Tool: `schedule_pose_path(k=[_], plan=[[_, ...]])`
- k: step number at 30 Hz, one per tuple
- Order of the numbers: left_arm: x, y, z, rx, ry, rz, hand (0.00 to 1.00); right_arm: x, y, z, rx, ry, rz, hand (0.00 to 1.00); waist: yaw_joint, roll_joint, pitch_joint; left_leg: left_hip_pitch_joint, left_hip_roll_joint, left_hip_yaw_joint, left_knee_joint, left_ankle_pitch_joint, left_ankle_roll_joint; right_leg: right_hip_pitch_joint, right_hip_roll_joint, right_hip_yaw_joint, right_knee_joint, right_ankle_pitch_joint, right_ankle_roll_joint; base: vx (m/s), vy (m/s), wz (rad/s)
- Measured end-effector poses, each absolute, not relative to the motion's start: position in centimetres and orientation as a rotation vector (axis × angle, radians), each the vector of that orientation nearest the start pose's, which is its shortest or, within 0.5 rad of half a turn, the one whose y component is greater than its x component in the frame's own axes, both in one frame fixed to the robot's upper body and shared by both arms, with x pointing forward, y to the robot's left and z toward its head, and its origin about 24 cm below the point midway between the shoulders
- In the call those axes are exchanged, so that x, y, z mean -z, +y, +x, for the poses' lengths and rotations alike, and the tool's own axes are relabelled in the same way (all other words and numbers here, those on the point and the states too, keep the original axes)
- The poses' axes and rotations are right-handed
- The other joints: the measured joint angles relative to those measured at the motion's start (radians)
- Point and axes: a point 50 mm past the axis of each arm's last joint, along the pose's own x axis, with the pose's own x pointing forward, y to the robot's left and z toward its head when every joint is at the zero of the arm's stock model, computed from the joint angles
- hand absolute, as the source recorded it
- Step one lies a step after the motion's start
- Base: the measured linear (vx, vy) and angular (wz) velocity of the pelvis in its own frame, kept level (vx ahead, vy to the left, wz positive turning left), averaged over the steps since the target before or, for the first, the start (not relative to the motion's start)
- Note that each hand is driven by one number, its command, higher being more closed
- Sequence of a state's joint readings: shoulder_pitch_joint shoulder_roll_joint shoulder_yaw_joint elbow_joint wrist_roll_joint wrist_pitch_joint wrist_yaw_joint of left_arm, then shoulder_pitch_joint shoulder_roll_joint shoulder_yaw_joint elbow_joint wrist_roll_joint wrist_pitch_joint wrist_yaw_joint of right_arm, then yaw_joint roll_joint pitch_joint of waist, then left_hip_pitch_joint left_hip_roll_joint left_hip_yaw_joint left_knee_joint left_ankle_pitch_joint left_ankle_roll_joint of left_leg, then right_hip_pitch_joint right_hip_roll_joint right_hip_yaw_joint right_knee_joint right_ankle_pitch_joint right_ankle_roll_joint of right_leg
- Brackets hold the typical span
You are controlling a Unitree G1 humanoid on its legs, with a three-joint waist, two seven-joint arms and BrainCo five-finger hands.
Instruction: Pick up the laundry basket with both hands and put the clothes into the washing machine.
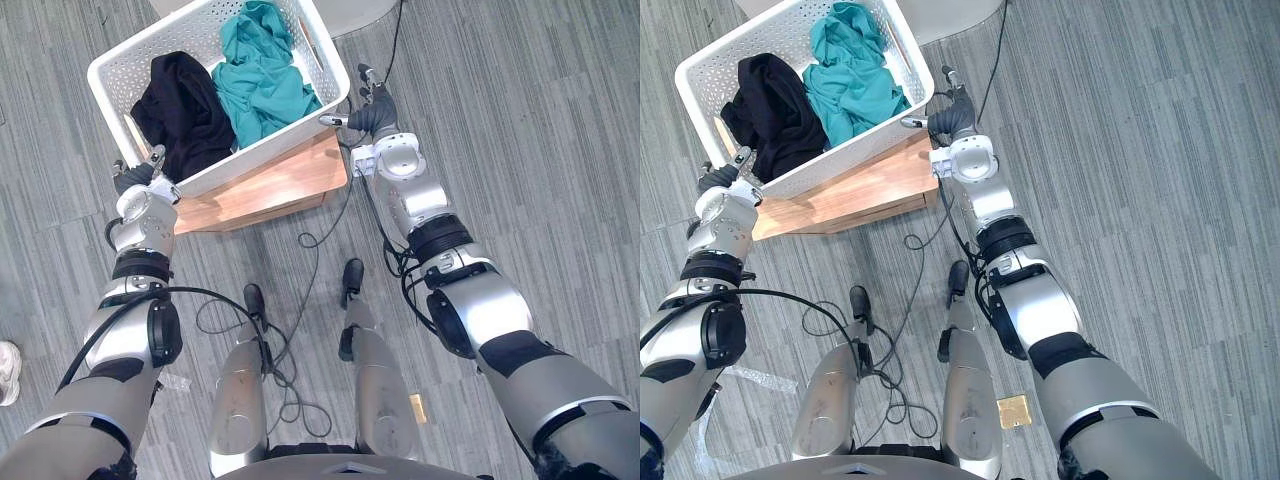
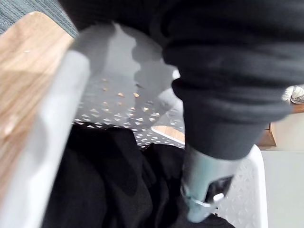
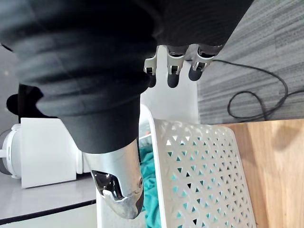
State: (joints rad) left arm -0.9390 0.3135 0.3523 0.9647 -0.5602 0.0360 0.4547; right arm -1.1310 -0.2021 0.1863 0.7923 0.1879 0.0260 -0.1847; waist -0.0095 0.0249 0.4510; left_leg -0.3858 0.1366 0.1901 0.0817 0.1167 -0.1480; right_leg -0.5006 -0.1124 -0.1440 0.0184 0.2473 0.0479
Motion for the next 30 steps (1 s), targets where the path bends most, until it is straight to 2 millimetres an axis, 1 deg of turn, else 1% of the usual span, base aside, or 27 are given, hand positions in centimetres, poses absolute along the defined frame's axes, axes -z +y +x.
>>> schedule_pose_path(k=[1, 3, 4, 9, 14, 16, 18, 20, 23, 26, 27, 28, 30], plan=[[-13.0, 25.3, 39.0, -0.653, 0.089, -0.563, 0.0, -22.9, -9.6, 41.1, -0.064, -0.283, -0.178, 0.0, 0.0, 0.0, 0.0, 0.001, 0.0, 0.0, 0.0, 0.0, 0.0, 0.002, 0.0, 0.0, 0.0, 0.0, 0.0, 0.0, 0.0, 0.0], [-12.3, 25.0, 38.9, -0.649, 0.109, -0.585, 0.0, -21.8, -9.1, 40.7, -0.092, -0.274, -0.198, 0.0, -0.003, -0.002, 0.0, 0.007, 0.0, -0.002, 0.0, 0.0, 0.0, 0.009, 0.004, -0.001, -0.002, 0.0, 0.0, 0.0, 0.0, 0.0], [-12.3, 25.0, 38.9, -0.65, 0.11, -0.584, 0.0, -21.7, -9.0, 40.7, -0.094, -0.272, -0.198, 0.0, -0.004, -0.003, 0.0, 0.007, 0.0, -0.002, 0.0, 0.0, 0.0, 0.009, 0.005, 0.0, -0.002, -0.001, 0.001, 0.0, 0.0, 0.0], [-12.1, 25.2, 38.8, -0.654, 0.116, -0.579, 0.0, -20.6, -7.9, 40.2, -0.139, -0.266, -0.207, 0.0, -0.004, -0.027, 0.0, 0.018, 0.006, -0.001, 0.0, 0.0, 0.0, 0.018, 0.011, 0.002, -0.001, -0.001, 0.001, 0.0, -0.002, -0.01], [-11.9, 25.2, 38.8, -0.646, 0.129, -0.569, 0.0, -19.5, -7.0, 39.9, -0.196, -0.242, -0.234, 0.0, -0.003, -0.029, 0.0, 0.028, 0.01, -0.001, 0.002, 0.0, 0.0, 0.028, 0.014, 0.001, -0.001, -0.001, 0.0, 0.0, 0.0, 0.0], [-11.8, 25.5, 38.7, -0.652, 0.134, -0.558, 0.0, -19.3, -6.7, 39.8, -0.209, -0.241, -0.243, 0.0, -0.006, -0.033, 0.0, 0.034, 0.011, 0.0, 0.002, 0.0, 0.0, 0.033, 0.014, 0.003, -0.001, -0.001, 0.0, 0.0, 0.006, -0.04], [-11.7, 25.7, 38.7, -0.656, 0.142, -0.546, 0.0, -18.9, -6.4, 39.2, -0.232, -0.251, -0.245, 0.0, -0.007, -0.038, 0.0, 0.044, 0.013, 0.001, 0.002, 0.0, 0.0, 0.044, 0.016, 0.004, -0.004, -0.001, 0.0, 0.0, 0.002, -0.03], [-12.0, 26.4, 38.6, -0.658, 0.134, -0.532, 0.0, -18.4, -5.4, 38.5, -0.294, -0.262, -0.257, 0.0, -0.008, -0.052, -0.001, 0.052, 0.016, 0.006, 0.002, 0.0, 0.0, 0.048, 0.02, 0.01, -0.003, -0.002, -0.001, 0.0, -0.001, -0.08], [-12.3, 27.0, 38.5, -0.66, 0.124, -0.519, 0.0, -18.0, -4.2, 37.6, -0.362, -0.274, -0.254, 0.0, -0.009, -0.062, -0.002, 0.055, 0.018, 0.009, 0.002, 0.0, 0.0, 0.048, 0.022, 0.016, -0.003, -0.002, -0.001, 0.0, -0.002, -0.05], [-12.6, 27.7, 38.3, -0.663, 0.112, -0.494, 0.0, -17.9, -2.9, 36.5, -0.443, -0.311, -0.255, 0.0, -0.009, -0.063, -0.002, 0.059, 0.019, 0.01, 0.003, 0.0, 0.0, 0.051, 0.023, 0.016, -0.001, -0.002, -0.002, 0.0, 0.0, 0.0], [-12.7, 28.1, 38.2, -0.671, 0.108, -0.491, 0.0, -18.0, -2.5, 36.2, -0.473, -0.322, -0.229, 0.0, -0.009, -0.063, -0.002, 0.061, 0.02, 0.009, 0.003, 0.0, 0.0, 0.054, 0.024, 0.016, -0.001, -0.002, -0.002, 0.0, 0.0, 0.0], [-12.7, 28.2, 38.2, -0.674, 0.107, -0.488, 0.0, -18.0, -2.4, 36.0, -0.481, -0.322, -0.219, 0.0, -0.008, -0.064, -0.002, 0.064, 0.02, 0.009, 0.003, 0.0, 0.0, 0.057, 0.025, 0.015, -0.001, -0.002, -0.002, 0.0, 0.0, 0.0], [-12.6, 29.2, 37.7, -0.698, 0.107, -0.452, 0.0, -17.5, -2.1, 35.5, -0.507, -0.316, -0.175, 0.0, -0.005, -0.065, -0.002, 0.083, 0.022, 0.008, 0.002, -0.002, -0.002, 0.077, 0.027, 0.015, -0.002, -0.005, -0.003, 0.0, 0.0, 0.0]])
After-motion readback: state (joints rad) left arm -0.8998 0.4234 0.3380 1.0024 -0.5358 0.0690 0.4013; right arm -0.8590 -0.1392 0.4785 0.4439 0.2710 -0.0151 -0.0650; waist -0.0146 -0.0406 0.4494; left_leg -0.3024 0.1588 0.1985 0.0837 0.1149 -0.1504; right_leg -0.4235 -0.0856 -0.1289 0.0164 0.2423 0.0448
